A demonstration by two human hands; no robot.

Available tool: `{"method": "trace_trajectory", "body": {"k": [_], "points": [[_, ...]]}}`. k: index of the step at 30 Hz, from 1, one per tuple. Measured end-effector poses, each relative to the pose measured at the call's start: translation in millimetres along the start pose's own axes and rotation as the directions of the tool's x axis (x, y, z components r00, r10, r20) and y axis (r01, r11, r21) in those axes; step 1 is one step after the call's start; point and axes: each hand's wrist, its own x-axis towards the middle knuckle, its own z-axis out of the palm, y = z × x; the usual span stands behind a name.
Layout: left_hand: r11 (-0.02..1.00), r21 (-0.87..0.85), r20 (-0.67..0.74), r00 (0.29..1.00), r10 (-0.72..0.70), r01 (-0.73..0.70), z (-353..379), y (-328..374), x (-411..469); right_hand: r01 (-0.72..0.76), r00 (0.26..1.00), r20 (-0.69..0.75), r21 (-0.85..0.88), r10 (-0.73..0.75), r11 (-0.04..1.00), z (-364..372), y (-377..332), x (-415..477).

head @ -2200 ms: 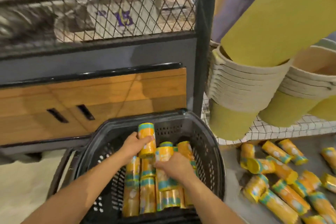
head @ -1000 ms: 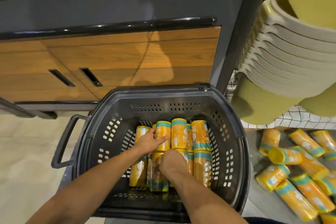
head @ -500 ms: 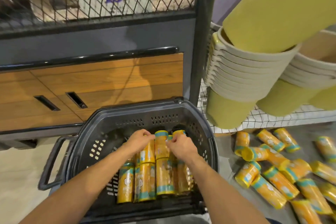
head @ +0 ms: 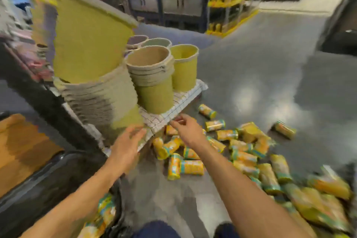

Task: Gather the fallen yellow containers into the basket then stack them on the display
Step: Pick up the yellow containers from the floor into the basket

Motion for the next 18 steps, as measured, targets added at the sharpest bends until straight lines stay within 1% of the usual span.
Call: {"method": "trace_trajectory", "body": {"k": [3,6,8,10,12,15,18], "points": [[0.999,0.024,0.148,0.988,0.032,-0.036,94,9,10,-0.100,0.978,-0.176,0.052,0.108,0.994,-69,76,-15],[0.992,0.070,0.301,0.950,0.076,-0.101,182,-5,15,-0.210,0.920,-0.313,0.107,0.234,0.972,-116,151,-40],[0.992,0.074,0.418,0.906,0.064,-0.105,230,-20,15,-0.290,0.881,-0.353,0.121,0.314,0.949,-131,197,-54],[0.994,0.066,0.491,0.870,0.045,-0.089,272,-37,12,-0.343,0.851,-0.376,0.132,0.368,0.930,-136,239,-65],[0.992,0.078,0.536,0.843,0.042,-0.099,304,-62,12,-0.385,0.817,-0.403,0.152,0.412,0.910,-133,276,-72],[0.985,0.141,0.554,0.832,0.009,-0.104,331,-114,20,-0.455,0.761,-0.425,0.190,0.491,0.870,-122,322,-77],[0.982,0.182,0.545,0.836,-0.063,-0.045,340,-171,37,-0.516,0.718,-0.432,0.194,0.545,0.834,-107,358,-76]]}}
